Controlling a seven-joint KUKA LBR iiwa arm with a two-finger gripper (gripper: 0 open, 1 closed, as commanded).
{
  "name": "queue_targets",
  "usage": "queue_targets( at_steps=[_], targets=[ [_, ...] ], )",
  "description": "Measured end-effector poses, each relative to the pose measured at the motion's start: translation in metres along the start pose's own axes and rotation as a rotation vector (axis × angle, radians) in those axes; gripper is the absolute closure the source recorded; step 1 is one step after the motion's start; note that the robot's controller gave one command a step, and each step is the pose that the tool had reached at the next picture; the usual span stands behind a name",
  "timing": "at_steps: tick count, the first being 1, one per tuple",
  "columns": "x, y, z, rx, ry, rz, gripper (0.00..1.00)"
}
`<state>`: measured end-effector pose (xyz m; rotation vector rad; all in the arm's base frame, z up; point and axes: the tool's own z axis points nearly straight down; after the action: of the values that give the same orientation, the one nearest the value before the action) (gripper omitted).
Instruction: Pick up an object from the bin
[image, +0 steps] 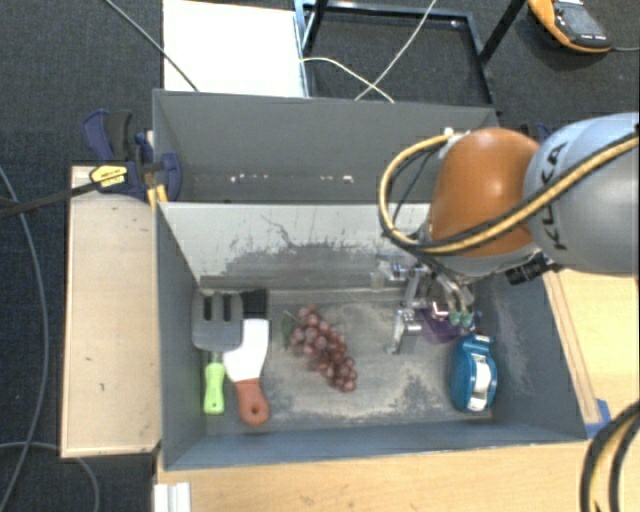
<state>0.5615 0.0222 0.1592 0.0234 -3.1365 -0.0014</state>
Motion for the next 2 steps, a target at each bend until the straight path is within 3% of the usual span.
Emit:
queue_targets(
  at_steps=[1, 2],
  targets=[
    [-0.002, 0.0, -0.004, 0.0, -0.008, 0.001, 0.0],
    [0.007, 0.081, 0.088, -0.002, -0.009, 0.033, 0.0]
  ],
)
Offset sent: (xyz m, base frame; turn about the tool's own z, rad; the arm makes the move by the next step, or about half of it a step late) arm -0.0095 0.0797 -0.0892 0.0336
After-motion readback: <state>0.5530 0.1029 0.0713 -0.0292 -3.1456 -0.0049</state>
